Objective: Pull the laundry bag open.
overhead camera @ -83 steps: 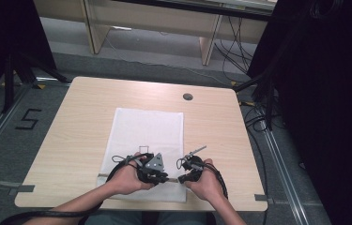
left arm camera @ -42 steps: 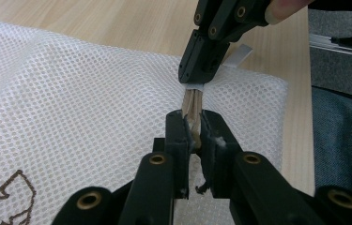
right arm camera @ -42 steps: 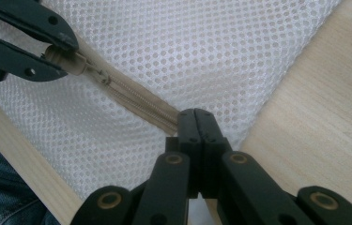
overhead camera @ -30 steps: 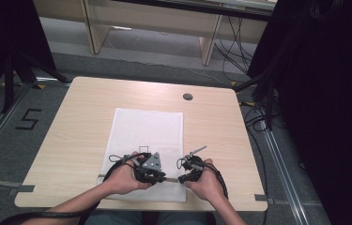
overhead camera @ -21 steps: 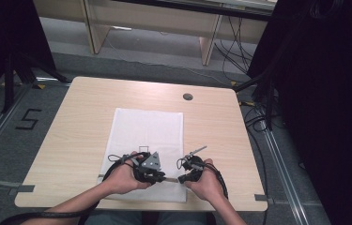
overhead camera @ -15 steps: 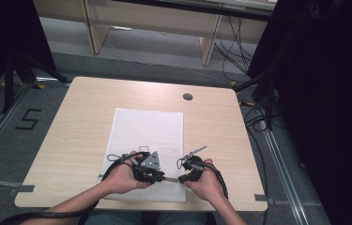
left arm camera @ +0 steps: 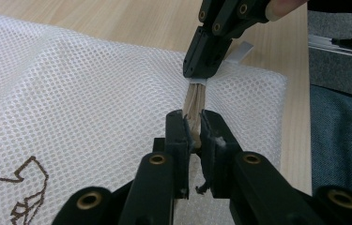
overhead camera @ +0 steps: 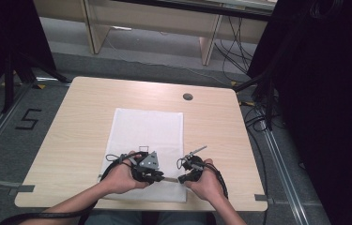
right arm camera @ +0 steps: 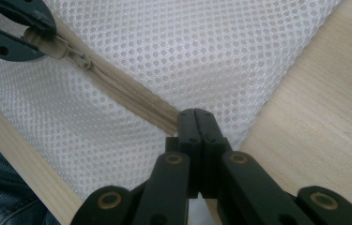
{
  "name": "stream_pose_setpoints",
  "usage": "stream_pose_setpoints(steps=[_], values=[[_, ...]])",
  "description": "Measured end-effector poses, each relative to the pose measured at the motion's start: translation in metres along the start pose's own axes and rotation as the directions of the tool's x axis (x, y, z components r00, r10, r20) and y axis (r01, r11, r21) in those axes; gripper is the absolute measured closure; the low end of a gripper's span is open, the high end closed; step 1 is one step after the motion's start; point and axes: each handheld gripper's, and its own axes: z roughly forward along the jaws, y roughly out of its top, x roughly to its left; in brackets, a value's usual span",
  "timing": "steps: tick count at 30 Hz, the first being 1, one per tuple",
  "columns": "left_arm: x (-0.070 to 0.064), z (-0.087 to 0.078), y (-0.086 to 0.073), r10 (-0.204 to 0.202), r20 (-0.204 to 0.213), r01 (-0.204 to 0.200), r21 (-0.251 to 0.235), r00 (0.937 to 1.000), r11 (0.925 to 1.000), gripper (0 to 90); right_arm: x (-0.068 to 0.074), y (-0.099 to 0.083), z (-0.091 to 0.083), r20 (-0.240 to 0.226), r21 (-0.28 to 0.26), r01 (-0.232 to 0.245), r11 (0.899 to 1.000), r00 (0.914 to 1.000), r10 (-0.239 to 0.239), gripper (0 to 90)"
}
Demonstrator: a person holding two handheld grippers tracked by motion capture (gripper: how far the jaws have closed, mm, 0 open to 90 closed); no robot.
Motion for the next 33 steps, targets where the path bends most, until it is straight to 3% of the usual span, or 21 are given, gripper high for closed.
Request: stream_pose_setpoints(steps=[7,8,9,15,16,17,33], values=[[0.0014,-0.0029,-0.0015,-0.002,-0.001,0.002,0.002,1.0,1.0,81.8,-0.0002,0.0003,-0.0007,0.001,0.01,0.0,1.0,1.0,0.0,90.0],[0.0015,-0.0031,-0.002,-0.005,0.0,0.005,0.0,1.0,1.0,81.7,0.0011,0.0002,-0.0008,-0.005,0.015,-0.017,1.0,0.9998,0.017,90.0],[0.0014,-0.0031,-0.0022,-0.004,-0.001,0.004,0.001,1.0,1.0,81.8,-0.0006,0.0005,-0.0008,0.004,0.011,0.005,1.0,1.0,-0.005,90.0],[0.0016,-0.0045,-0.0021,-0.008,-0.001,0.008,-0.003,1.0,1.0,81.7,0.0,0.0003,-0.0005,0.001,0.007,-0.002,1.0,1.0,0.002,90.0],[0.0028,-0.0051,-0.0018,0.016,-0.004,-0.016,0.001,0.9999,0.9999,81.7,-0.0002,0.0003,-0.0006,-0.001,0.009,-0.002,1.0,1.0,0.002,90.0],[0.0016,-0.0052,-0.0028,-0.012,-0.001,0.012,-0.001,0.9999,0.9999,81.8,-0.0003,0.0004,-0.0008,-0.001,0.012,-0.001,1.0,1.0,0.002,90.0],[0.0022,-0.0071,-0.0042,-0.01,-0.002,0.01,0.0,1.0,1.0,81.8,0.0002,0.0003,-0.0006,0.0,0.008,-0.002,1.0,1.0,0.002,90.0]])
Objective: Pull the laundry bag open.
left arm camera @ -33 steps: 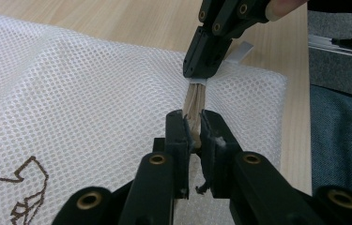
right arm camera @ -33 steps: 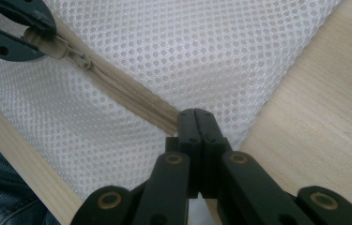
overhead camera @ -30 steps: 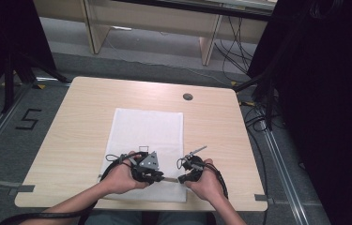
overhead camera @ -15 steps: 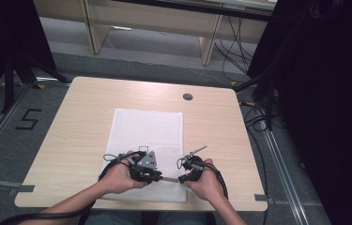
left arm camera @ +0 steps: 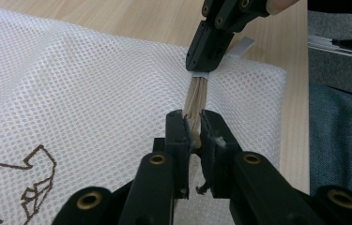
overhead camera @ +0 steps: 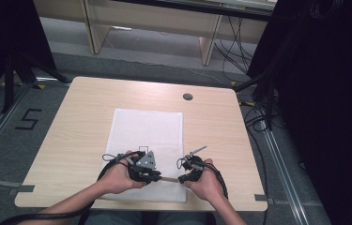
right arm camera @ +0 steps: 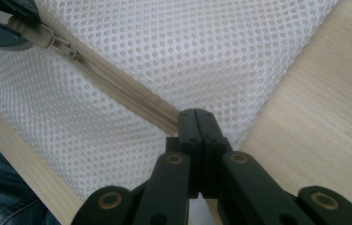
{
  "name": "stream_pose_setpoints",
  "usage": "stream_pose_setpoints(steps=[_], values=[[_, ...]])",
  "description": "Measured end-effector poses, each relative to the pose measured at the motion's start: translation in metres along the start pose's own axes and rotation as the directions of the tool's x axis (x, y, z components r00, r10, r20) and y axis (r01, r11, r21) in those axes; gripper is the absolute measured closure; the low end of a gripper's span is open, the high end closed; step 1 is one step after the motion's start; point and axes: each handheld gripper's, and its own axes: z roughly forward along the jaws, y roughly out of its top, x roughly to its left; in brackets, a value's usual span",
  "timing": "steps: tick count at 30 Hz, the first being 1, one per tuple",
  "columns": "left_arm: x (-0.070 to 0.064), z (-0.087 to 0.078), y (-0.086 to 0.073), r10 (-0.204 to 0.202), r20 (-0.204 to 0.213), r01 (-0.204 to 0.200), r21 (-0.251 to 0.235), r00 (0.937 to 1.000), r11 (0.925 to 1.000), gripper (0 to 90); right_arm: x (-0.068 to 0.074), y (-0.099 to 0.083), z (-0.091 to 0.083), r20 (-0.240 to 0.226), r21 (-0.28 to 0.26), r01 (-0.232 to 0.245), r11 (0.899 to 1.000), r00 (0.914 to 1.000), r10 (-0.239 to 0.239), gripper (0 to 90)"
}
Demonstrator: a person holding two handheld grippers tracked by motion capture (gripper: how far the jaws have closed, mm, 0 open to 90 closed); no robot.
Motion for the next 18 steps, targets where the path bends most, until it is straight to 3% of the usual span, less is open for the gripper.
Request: stream_pose_setpoints(steps=[1,7,11,12,13,16,18], values=[[0.0005,-0.0001,0.0004,0.012,0.001,-0.012,-0.001,0.9999,0.9999,81.7,-0.0003,0.0002,-0.0001,0.0,-0.001,0.009,1.0,1.0,-0.009,90.0],[0.0013,-0.0017,-0.0011,-0.005,0.0,0.005,-0.003,1.0,1.0,81.8,0.001,-0.0001,-0.0002,-0.004,0.007,-0.016,1.0,0.9999,0.016,90.0],[0.0013,-0.0019,-0.0014,0.003,-0.004,-0.003,0.002,1.0,1.0,81.8,-0.0002,0.0001,-0.0002,0.0,0.004,-0.001,1.0,1.0,0.001,90.0],[0.0007,-0.0016,-0.0014,-0.005,0.0,0.005,-0.005,1.0,1.0,81.8,0.0013,-0.0002,-0.0002,-0.007,0.006,-0.021,1.0,0.9998,0.021,90.0],[0.0012,-0.0019,-0.0015,0.003,-0.004,-0.003,0.001,1.0,1.0,81.8,-0.0003,0.0,-0.0001,0.0,0.002,0.002,1.0,1.0,-0.002,90.0],[0.0011,-0.0022,-0.0013,0.004,-0.006,-0.004,0.004,1.0,1.0,81.8,-0.0002,0.0,-0.0001,0.001,0.003,0.001,1.0,1.0,-0.001,90.0],[0.001,-0.0022,-0.0014,0.005,-0.005,-0.005,0.004,1.0,1.0,81.8,0.0011,-0.0003,-0.0001,-0.007,0.005,-0.02,1.0,0.9998,0.02,90.0]])
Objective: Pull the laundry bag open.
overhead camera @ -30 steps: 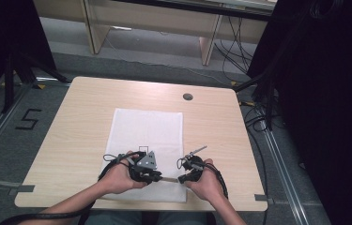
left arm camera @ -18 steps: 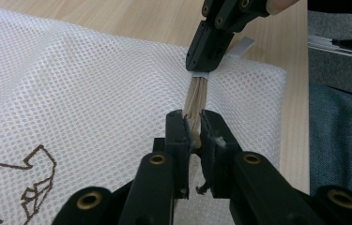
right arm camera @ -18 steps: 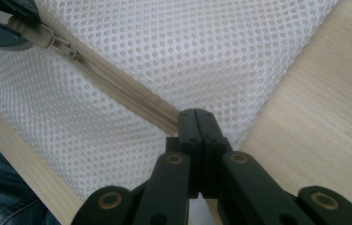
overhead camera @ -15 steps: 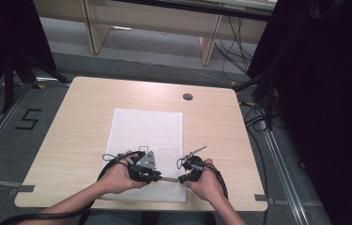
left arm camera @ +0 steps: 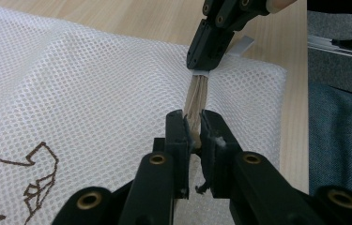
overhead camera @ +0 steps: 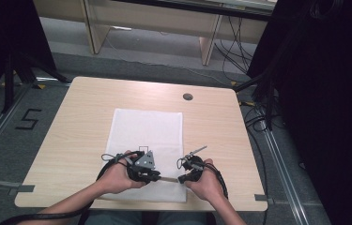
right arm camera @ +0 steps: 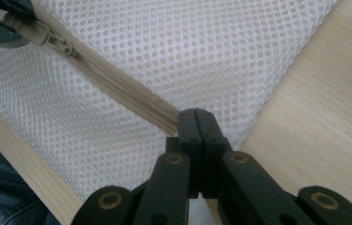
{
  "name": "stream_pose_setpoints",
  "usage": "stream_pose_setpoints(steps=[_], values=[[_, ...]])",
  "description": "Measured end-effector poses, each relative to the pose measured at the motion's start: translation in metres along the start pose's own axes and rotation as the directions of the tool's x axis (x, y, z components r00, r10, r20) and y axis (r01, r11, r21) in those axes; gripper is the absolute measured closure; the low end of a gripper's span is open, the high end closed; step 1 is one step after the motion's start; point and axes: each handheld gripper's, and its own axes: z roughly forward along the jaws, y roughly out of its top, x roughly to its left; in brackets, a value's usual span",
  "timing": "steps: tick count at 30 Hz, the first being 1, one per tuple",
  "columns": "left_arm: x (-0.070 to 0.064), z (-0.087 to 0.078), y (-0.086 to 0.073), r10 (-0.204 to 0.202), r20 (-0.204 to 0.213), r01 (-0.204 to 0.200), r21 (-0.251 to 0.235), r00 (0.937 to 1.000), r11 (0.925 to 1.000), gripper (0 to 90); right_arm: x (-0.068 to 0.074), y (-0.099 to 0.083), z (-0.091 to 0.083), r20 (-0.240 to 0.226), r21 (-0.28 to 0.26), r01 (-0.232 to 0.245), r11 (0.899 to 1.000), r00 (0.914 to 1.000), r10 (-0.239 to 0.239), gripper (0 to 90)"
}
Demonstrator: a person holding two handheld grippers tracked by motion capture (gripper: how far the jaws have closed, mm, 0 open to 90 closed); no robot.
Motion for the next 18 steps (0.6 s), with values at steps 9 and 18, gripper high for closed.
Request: stream_pose_setpoints(steps=[9,18], values=[[-0.001,0.0,0.0,-0.004,0.004,0.004,-0.002,1.0,1.0,81.8,-0.0003,0.0005,-0.0006,0.007,0.001,0.018,1.0,0.9998,-0.018,90.0],[0.0004,-0.0033,-0.0017,-0.005,0.005,0.005,-0.006,1.0,1.0,81.8,-0.0013,0.0007,0.0,0.007,0.0,0.016,1.0,0.9999,-0.016,90.0]])
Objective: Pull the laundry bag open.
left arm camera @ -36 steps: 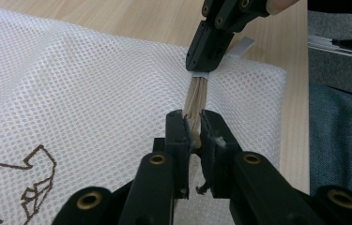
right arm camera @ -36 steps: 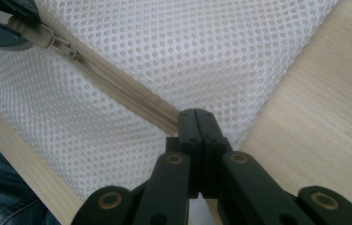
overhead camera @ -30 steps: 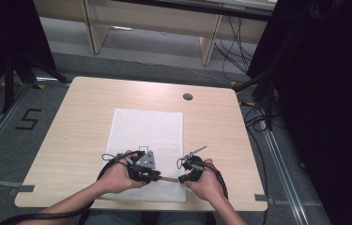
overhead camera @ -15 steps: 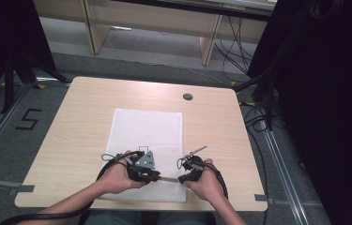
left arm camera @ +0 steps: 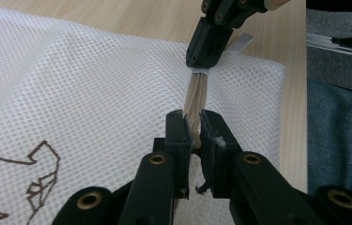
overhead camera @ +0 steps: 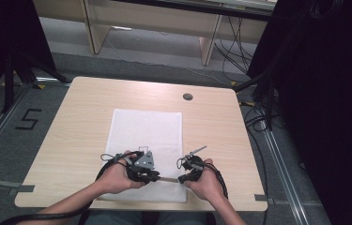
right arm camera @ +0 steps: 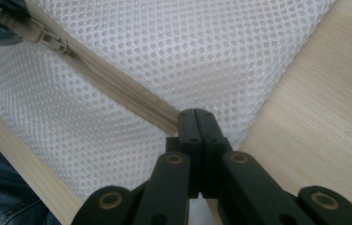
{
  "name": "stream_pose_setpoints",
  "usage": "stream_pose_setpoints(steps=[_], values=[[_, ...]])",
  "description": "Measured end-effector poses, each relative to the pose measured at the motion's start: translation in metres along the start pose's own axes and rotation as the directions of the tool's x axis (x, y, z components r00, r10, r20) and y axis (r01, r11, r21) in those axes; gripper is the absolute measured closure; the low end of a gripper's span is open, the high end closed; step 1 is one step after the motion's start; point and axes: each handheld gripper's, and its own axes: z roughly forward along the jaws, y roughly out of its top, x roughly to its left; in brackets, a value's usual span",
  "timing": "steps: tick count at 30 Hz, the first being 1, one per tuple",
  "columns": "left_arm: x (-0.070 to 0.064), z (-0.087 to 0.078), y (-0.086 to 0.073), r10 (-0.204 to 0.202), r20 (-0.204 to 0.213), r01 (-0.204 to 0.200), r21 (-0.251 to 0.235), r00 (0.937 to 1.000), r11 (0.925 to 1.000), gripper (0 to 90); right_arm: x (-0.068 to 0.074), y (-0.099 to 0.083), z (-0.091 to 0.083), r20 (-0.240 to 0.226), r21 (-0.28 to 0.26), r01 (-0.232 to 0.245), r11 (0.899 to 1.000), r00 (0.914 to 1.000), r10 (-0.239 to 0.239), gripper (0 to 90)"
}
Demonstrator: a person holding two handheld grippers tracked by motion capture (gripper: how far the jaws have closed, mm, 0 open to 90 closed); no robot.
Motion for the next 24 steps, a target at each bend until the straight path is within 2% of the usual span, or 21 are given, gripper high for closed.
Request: stream_pose_setpoints(steps=[2,7,8,11,12,13,14,15,24], values=[[0.0,-0.0011,-0.0009,-0.01,-0.001,0.01,0.001,1.0,1.0,81.8,0.0,0.0002,-0.0001,-0.002,0.002,-0.001,1.0,1.0,0.001,90.0],[-0.0006,-0.0018,-0.0011,0.003,-0.003,-0.003,0.002,1.0,1.0,81.8,0.0006,0.0003,-0.0002,0.003,0.003,0.001,1.0,1.0,-0.001,90.0],[0.0007,-0.0019,-0.0007,0.02,-0.002,-0.02,0.0,0.9998,0.9998,81.8,0.0009,0.0002,-0.0003,0.002,0.004,-0.004,1.0,1.0,0.004,90.0],[0.0,-0.0018,-0.0012,0.004,-0.002,-0.004,0.002,1.0,1.0,81.8,0.0003,0.0004,-0.0002,0.001,0.004,0.0,1.0,1.0,0.0,90.0],[0.001,-0.002,-0.0007,0.024,-0.001,-0.024,0.002,0.9997,0.9997,81.8,0.0004,0.0004,-0.0002,0.002,0.003,0.001,1.0,1.0,-0.001,90.0],[-0.0004,-0.002,-0.001,0.002,-0.001,-0.002,0.002,1.0,1.0,81.8,0.0003,0.0003,-0.0002,0.001,0.003,0.0,1.0,1.0,0.0,90.0],[0.0008,-0.0029,-0.0007,0.023,-0.007,-0.023,0.011,0.9997,0.9997,81.8,0.0003,0.0003,-0.0002,0.001,0.003,-0.001,1.0,1.0,0.0,90.0],[0.0003,-0.003,-0.0012,-0.002,0.0,0.002,-0.002,1.0,1.0,81.8,0.0002,0.0001,-0.0001,0.0,0.001,-0.001,1.0,1.0,0.001,90.0],[0.0002,-0.0047,-0.0029,-0.003,-0.003,0.003,-0.004,1.0,1.0,81.8,0.0011,0.0002,-0.0002,0.0,0.005,-0.007,1.0,1.0,0.007,90.0]])
